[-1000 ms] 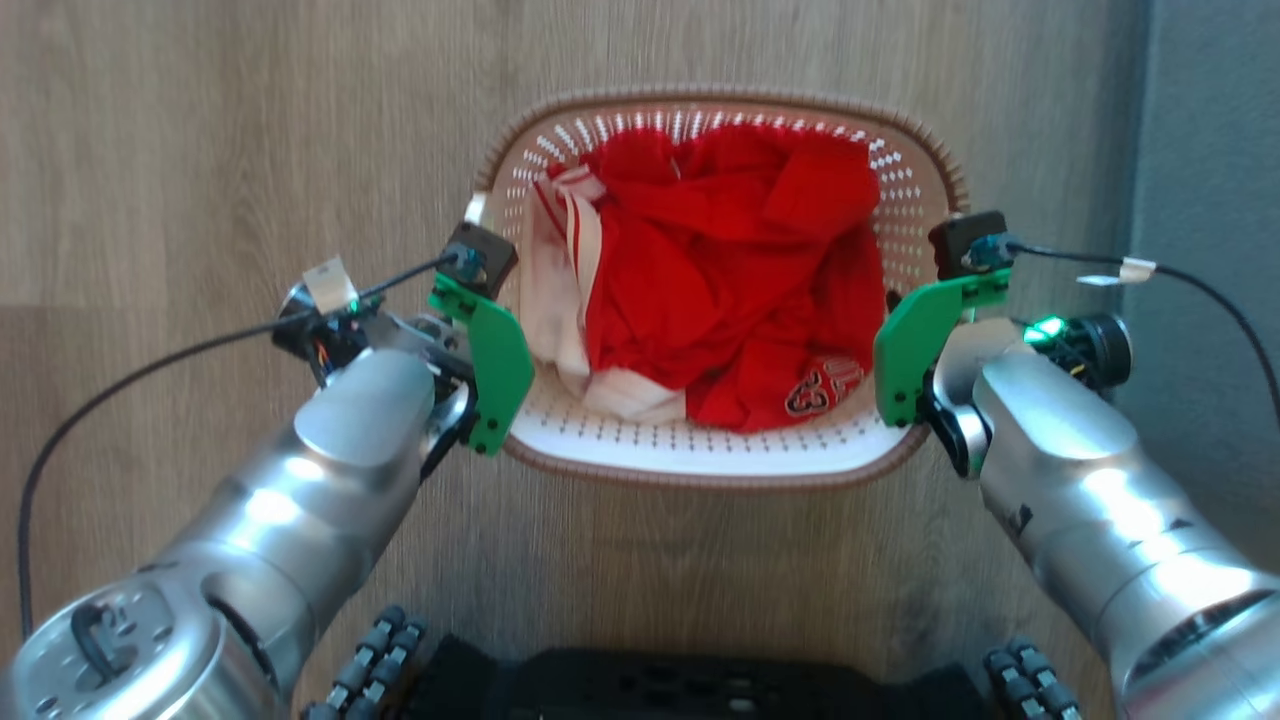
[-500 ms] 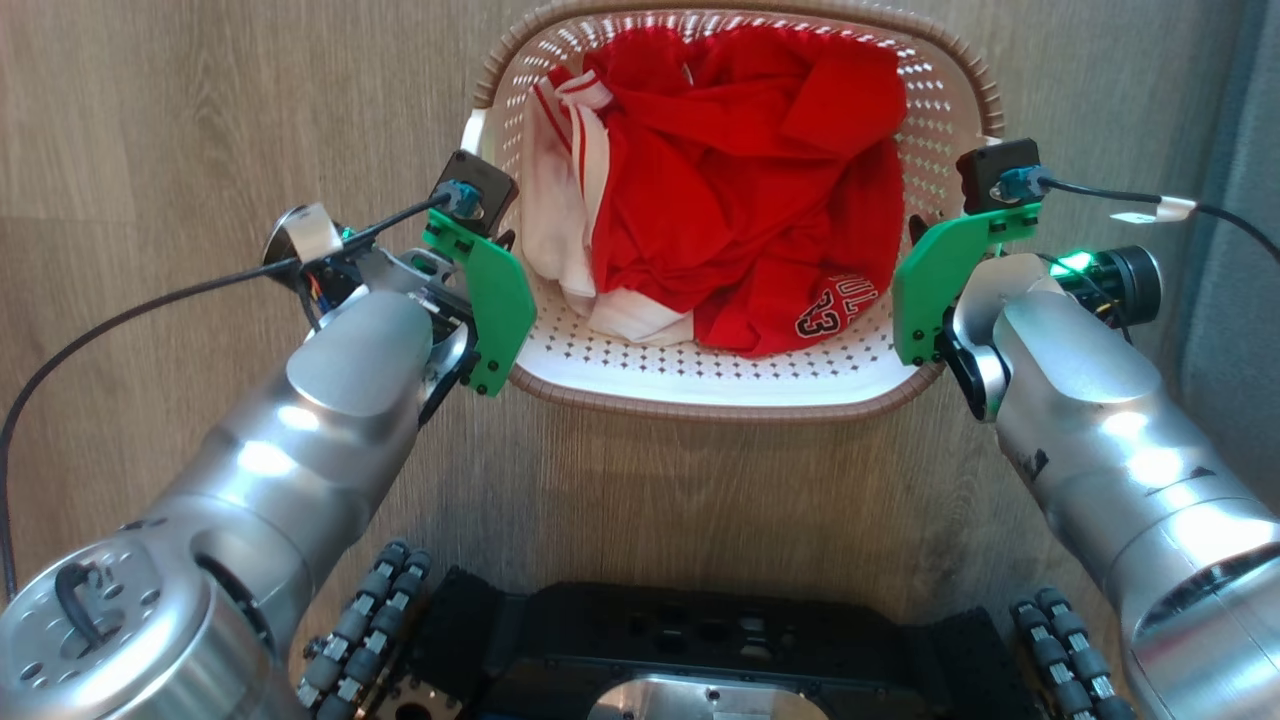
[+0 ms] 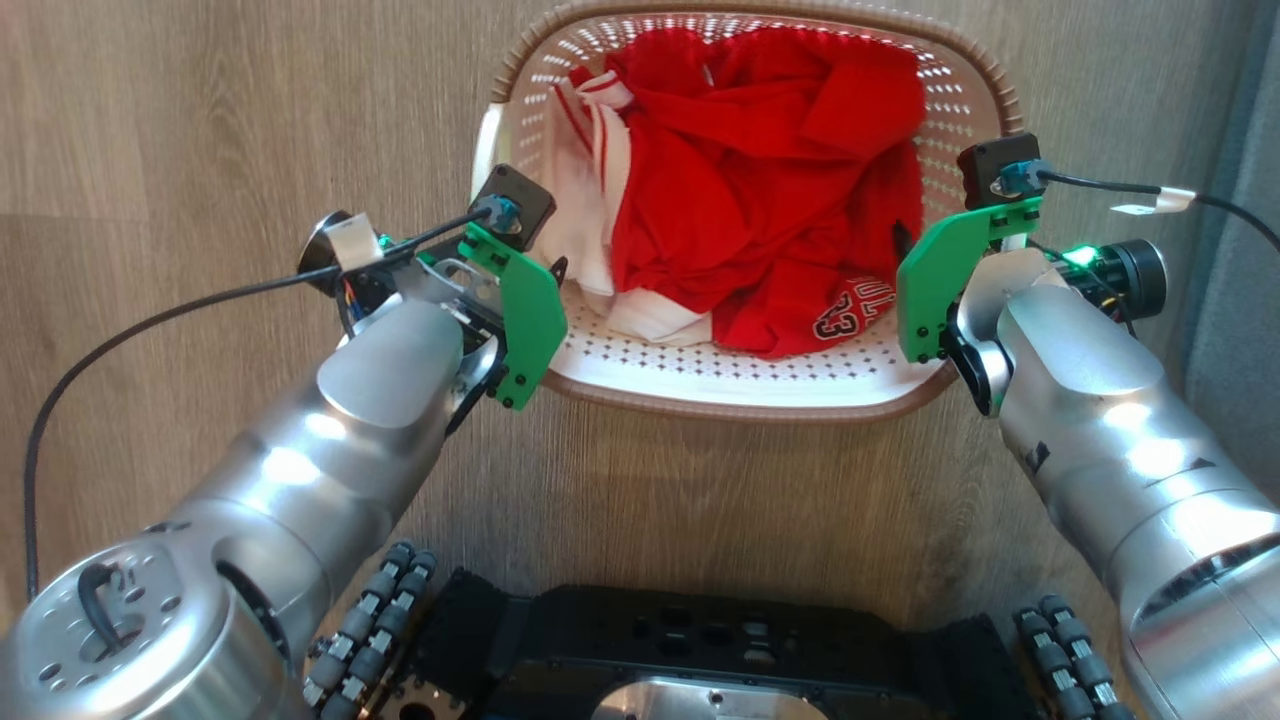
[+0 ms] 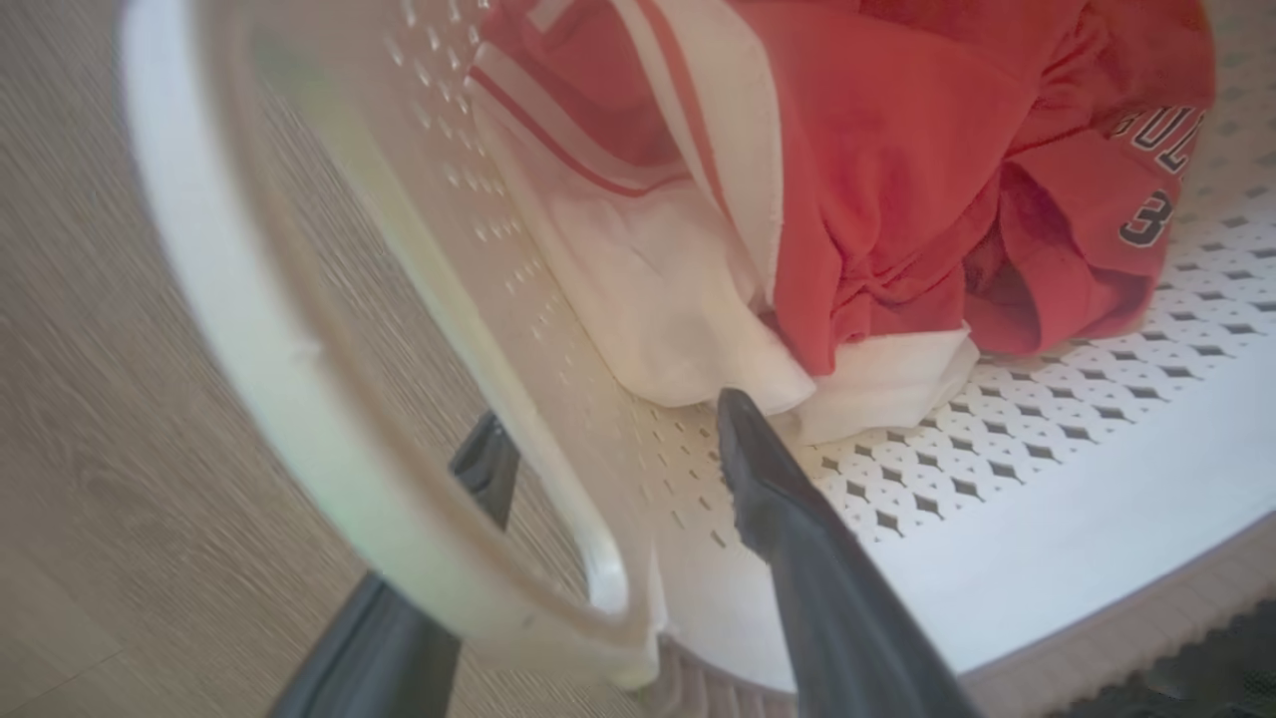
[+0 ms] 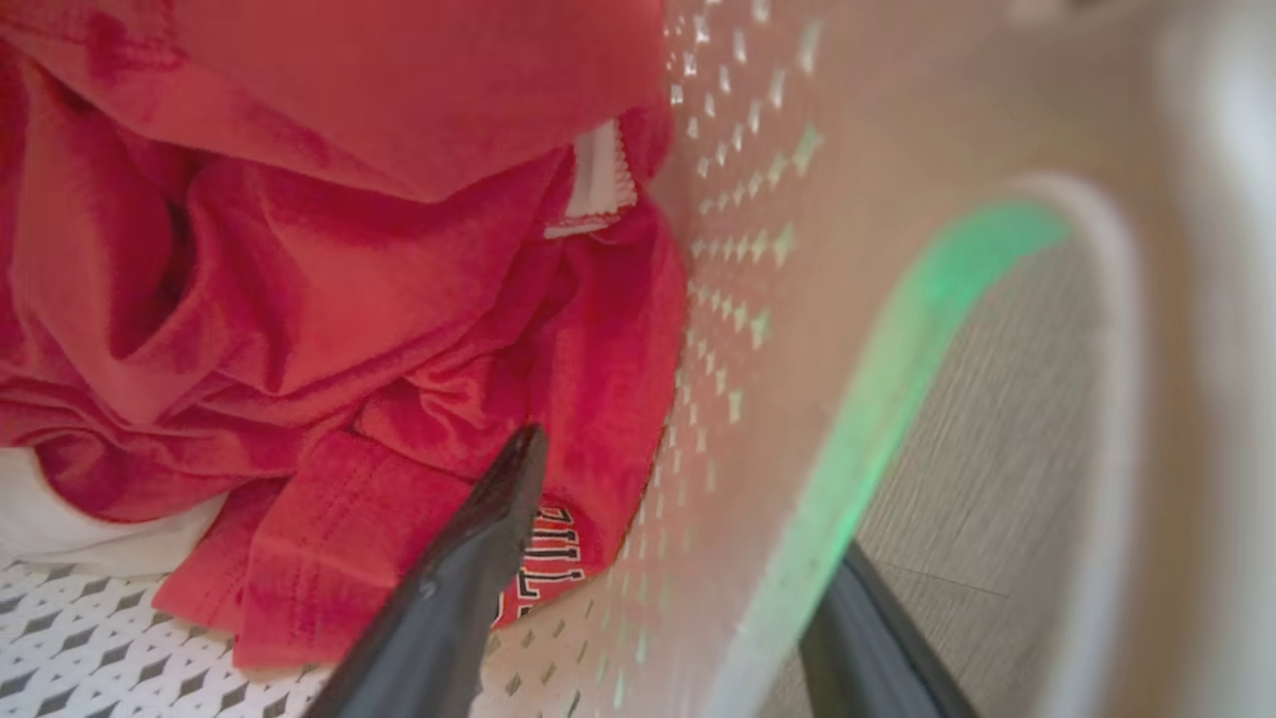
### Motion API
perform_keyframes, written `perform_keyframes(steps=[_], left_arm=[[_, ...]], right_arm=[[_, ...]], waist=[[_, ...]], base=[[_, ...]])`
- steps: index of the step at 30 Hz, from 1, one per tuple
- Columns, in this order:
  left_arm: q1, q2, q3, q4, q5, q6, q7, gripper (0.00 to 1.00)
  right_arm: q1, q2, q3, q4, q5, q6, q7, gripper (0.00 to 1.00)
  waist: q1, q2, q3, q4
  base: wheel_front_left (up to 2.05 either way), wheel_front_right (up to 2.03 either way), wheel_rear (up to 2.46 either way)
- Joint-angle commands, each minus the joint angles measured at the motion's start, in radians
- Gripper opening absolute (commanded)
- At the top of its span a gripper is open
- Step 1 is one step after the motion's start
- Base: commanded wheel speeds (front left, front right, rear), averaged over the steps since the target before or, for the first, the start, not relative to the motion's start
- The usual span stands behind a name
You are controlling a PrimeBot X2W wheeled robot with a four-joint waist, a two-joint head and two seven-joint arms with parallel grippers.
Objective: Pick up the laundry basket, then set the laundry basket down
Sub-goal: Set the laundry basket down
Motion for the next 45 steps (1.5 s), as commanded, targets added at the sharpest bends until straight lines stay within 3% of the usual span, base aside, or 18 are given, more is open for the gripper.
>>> perform_keyframes(steps=[1,17,28,33,42,45], left_arm=[[0.026,0.011,0.005,-0.010,-0.002,0.009,-0.003,1.00],[0.069,0.011,0.004,0.020,-0.011,0.008,0.028,1.00],[0.142,0.011,0.010,0.091,-0.065,0.009,0.010,1.00],[0.179,0.011,0.025,0.115,-0.084,0.025,-0.055,1.00],[0.224,0.022,0.094,0.117,-0.118,0.079,-0.219,1.00],[0.207,0.062,0.157,0.014,-0.085,0.137,-0.223,1.00]], right_arm=[[0.049,0.023,0.012,0.000,-0.006,0.007,0.004,1.00],[0.065,0.023,-0.018,0.018,-0.084,0.007,0.036,1.00],[0.167,0.023,0.004,-0.033,-0.058,0.007,0.093,1.00],[0.232,0.023,0.009,-0.094,0.004,0.007,0.082,1.00],[0.277,0.023,-0.039,-0.118,0.072,0.007,-0.124,1.00],[0.285,0.023,-0.059,-0.134,0.092,0.007,-0.177,1.00]], waist=[[0.0000,-0.0001,-0.004,0.000],[0.0000,-0.0001,-0.078,-0.006],[0.0000,-0.0001,-0.275,-0.025],[0.0000,-0.0001,-0.388,-0.031],[0.0000,-0.0001,-0.583,-0.029],[0.0000,-0.0001,-0.633,-0.027]], base=[[0.00,0.00,0.00],[0.00,0.00,0.00],[0.00,0.00,0.00],[0.00,0.00,0.00],[0.00,0.00,0.00],[0.00,0.00,0.00]])
